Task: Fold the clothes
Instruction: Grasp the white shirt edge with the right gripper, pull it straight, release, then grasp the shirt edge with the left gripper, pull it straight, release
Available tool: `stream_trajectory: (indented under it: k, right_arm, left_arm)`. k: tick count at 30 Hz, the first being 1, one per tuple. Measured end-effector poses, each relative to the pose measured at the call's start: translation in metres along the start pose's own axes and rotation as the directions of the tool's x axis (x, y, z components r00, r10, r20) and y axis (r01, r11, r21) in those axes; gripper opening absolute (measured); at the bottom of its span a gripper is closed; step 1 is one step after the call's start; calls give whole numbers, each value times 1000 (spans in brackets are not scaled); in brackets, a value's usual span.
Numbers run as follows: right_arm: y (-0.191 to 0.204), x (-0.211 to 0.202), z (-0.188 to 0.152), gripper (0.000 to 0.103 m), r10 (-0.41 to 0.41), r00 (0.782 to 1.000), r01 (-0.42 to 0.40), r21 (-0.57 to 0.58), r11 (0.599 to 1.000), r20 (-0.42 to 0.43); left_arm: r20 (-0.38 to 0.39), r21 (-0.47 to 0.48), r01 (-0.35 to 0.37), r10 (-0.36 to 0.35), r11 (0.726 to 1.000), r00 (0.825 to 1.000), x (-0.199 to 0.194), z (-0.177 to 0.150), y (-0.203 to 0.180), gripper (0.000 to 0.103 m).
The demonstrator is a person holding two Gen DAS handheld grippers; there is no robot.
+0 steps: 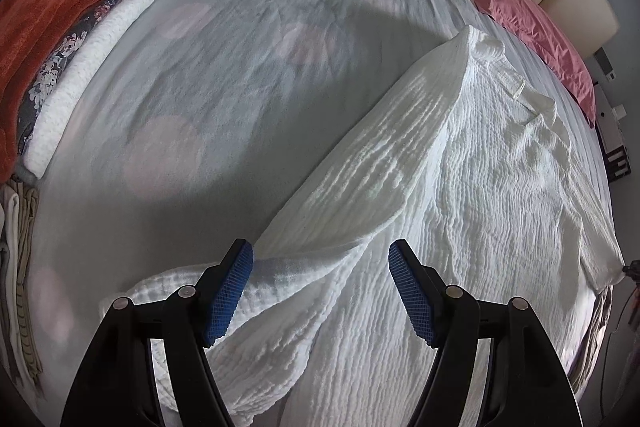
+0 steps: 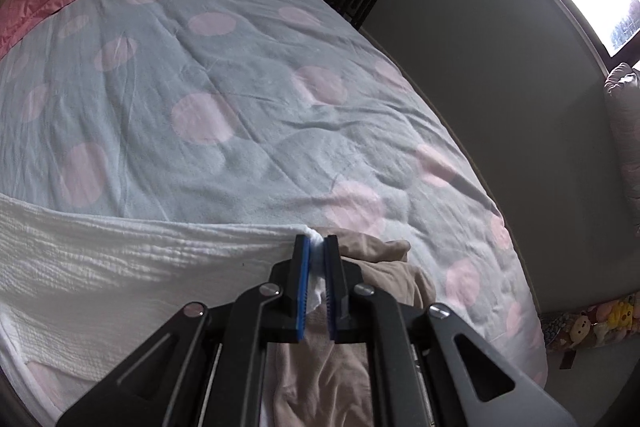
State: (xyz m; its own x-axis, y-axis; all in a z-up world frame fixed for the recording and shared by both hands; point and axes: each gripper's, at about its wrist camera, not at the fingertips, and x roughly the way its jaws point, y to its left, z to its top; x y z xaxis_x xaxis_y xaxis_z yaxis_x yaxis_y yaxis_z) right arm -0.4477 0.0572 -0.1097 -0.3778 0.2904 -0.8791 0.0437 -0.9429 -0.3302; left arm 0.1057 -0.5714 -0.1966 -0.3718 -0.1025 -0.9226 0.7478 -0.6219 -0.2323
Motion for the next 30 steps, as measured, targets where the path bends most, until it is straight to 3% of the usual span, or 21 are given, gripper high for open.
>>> stream_trajectory:
  k: [8,12,16,20,24,27,29,30]
  right_arm:
    - [-5,-11,-18,12,64,998,-63,35,997,-14]
    - [-1,-46,-63,12,221,975,-223,63,973,29]
    - [38,-89,-136,12,396,916,-398,29,917,58]
    - [89,-130,-213,12,560,826,-560,-17,828,68]
    - [129,-167,-277,12,658,745,-653,-78,753,108]
    - [150,-182,-317,12,737,662,-727,-119,676,138]
    - [158,-184,-339,12,740,653,-725,-150,672,162]
    - [162,-181,-344,12,728,669,-711,-157,685,149]
  left_arm:
    - [13,19,20,-20,1000,1000,-6,2,-2,72]
    - [28,52,43,-45,998,999,-15,-3,-6,72]
    - [33,83,64,-67,995,997,-24,-10,-11,72]
    - [69,107,0,-8,994,998,-34,-18,-6,72]
    - [35,131,-21,16,991,999,-35,-25,8,72]
    - [15,121,-31,29,992,999,-39,-28,22,72]
    - [18,92,-32,30,995,999,-44,-30,35,72]
    - [15,68,-45,44,997,999,-44,-31,44,72]
